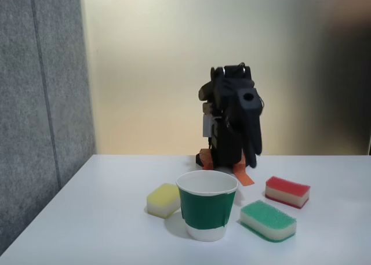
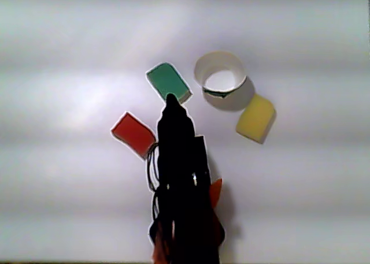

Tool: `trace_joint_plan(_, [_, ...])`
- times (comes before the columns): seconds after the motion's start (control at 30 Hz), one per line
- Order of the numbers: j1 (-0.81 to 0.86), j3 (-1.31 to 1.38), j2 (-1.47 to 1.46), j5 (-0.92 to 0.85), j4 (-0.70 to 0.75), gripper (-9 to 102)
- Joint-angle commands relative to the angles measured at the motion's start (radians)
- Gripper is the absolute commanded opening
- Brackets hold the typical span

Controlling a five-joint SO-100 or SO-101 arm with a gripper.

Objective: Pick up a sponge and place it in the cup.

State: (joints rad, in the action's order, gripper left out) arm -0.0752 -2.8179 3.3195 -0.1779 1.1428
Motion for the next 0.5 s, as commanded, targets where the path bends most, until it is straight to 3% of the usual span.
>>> trace_joint_plan(0.0, [-0.025,0.143,-0.071,0.0,0.087,20])
trace_joint_plan(0.23, [-0.084,0.333,-0.318,0.052,0.225,20])
trace_joint_plan(0.47, [-0.261,0.359,-0.515,0.15,0.227,22])
